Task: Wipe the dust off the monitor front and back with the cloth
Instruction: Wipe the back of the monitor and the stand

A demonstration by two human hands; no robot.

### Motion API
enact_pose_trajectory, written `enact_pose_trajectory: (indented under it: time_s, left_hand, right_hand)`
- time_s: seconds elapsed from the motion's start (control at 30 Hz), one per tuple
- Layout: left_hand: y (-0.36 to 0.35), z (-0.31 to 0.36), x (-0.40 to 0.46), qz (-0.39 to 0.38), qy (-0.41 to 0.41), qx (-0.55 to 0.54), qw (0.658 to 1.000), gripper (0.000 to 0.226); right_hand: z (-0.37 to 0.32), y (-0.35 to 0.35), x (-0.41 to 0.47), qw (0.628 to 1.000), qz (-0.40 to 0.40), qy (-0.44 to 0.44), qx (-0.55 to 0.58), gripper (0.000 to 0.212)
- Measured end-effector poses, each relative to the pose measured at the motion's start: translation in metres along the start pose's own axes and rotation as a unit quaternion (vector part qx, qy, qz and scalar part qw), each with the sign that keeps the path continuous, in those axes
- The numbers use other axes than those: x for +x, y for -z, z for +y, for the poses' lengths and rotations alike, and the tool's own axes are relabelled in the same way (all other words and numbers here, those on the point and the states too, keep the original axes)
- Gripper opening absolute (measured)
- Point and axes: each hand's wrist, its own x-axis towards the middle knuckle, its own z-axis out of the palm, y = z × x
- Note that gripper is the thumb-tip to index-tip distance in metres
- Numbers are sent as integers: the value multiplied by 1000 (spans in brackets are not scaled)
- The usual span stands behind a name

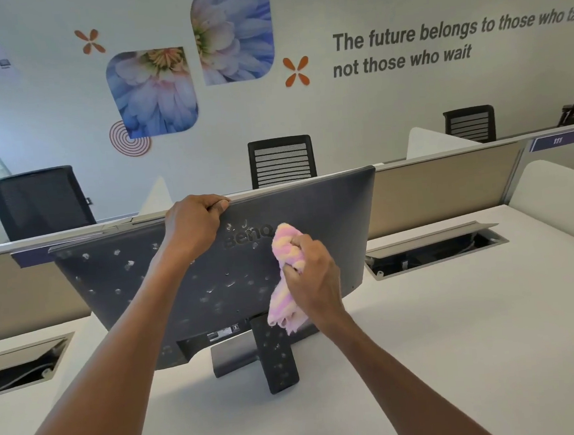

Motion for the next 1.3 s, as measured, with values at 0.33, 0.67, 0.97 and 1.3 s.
enact_pose_trajectory:
  time_s: [0.33,0.67,0.97,1.3]
  left_hand:
    - [1,0,-1,-1,-8,9,1000,29]
    - [2,0,-1,-3,-7,17,1000,29]
    - [0,-1,0,-2,-9,15,1000,29]
    - [0,-3,0,3,-18,14,1000,28]
  right_hand:
    - [28,-13,-28,998,-15,-44,-39,36]
    - [26,-32,-51,995,-80,20,-55,33]
    - [3,-30,-34,999,-6,3,-48,38]
    - [45,-28,-41,996,14,-55,-66,39]
